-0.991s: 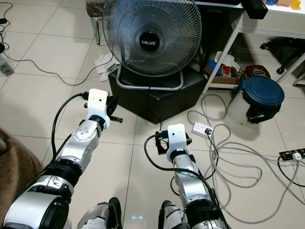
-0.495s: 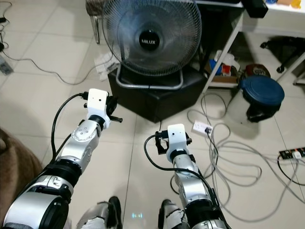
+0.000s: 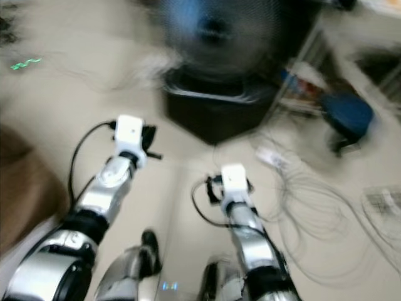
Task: Move the pillow to the sofa from floor
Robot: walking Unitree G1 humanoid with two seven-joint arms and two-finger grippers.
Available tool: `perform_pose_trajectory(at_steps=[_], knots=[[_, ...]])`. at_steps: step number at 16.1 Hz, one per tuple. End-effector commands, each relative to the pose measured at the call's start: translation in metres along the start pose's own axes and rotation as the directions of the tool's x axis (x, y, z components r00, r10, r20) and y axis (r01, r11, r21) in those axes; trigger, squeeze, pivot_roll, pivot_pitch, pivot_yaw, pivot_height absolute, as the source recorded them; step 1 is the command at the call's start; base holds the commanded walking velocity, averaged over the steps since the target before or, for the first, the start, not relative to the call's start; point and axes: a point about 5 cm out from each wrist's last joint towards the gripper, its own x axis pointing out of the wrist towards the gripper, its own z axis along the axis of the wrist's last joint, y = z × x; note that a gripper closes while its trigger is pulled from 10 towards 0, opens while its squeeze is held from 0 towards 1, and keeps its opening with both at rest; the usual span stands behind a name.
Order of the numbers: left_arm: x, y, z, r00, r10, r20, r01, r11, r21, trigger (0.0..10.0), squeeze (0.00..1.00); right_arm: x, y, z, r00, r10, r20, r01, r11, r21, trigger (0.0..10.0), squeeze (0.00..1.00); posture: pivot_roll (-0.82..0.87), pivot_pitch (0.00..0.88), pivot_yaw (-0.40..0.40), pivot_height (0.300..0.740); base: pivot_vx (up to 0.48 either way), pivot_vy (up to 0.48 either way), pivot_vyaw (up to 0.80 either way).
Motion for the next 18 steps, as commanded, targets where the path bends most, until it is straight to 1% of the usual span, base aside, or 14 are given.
perform_pose_trajectory(at_steps=[1,9,18], knots=[[-0.0059,0.002,-0.0142,0.998,0.013,-0.054,-0.013,1.0,0.0,10.0,0.0,-0.0034,0.0041,-0.0083,1.0,0.005,-0.029,-0.004,1.0,0.008,10.0,0.0,-0.14,0.199,-0.017,0.74,-0.42,0.0,0.0],[-0.0061,0.002,-0.0138,0.999,0.012,-0.052,-0.012,1.0,0.0,10.0,0.0,-0.0042,0.0048,-0.0093,1.0,0.005,-0.031,-0.005,1.0,0.008,10.0,0.0,-0.14,0.195,-0.015,0.74,-0.4,0.0,0.0],[-0.0066,0.0042,-0.014,0.998,0.023,-0.054,-0.023,1.0,0.001,10.0,0.0,-0.0038,0.0051,-0.0088,0.999,0.008,-0.031,-0.008,1.0,0.005,10.0,0.0,-0.13,0.197,-0.018,0.74,-0.338,0.0,0.0]])
